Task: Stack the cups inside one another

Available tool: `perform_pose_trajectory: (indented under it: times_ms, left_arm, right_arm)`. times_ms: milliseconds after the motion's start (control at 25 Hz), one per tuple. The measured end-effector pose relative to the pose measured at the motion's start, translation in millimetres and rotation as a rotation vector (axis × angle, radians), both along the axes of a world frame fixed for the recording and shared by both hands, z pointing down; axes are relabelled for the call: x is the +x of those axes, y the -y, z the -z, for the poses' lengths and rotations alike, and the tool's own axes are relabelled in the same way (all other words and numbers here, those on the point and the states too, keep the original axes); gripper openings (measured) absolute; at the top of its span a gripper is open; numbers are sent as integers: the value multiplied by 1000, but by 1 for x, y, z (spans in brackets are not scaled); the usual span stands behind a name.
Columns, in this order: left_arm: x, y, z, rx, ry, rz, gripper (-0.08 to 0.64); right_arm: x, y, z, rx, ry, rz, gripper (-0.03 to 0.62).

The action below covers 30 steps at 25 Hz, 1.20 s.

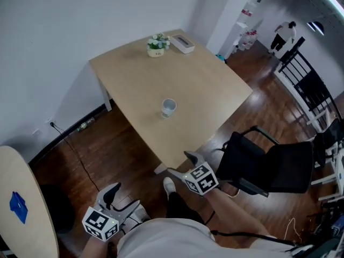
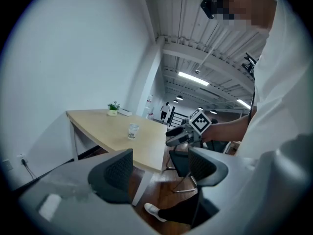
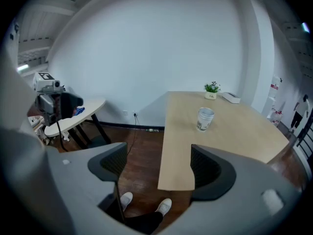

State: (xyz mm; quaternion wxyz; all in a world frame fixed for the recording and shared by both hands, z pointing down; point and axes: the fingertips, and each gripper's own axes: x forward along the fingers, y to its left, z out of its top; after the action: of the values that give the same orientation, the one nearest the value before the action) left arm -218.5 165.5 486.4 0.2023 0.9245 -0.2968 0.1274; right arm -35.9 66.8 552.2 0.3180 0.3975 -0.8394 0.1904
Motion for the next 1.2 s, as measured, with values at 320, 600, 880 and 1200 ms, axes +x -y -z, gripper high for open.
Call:
perform_pose_trajectory:
  times_ms: [320,600,880,1200]
  left_arm:
    - [26,-37,-2,30,11,-71,371]
    - [75,-77,9,53,6,-93,371]
    - [126,-139,16,74,28,-128,371]
    - [147,-202,14,70,56,-108,371]
  right_arm:
    - [22,-125,20,-17,19,-24,400]
    - [54,-204,33,27,19,-15,400]
    - [88,-273,32,48,50,-14,400]
    - [103,-333,28,55,72,31,400]
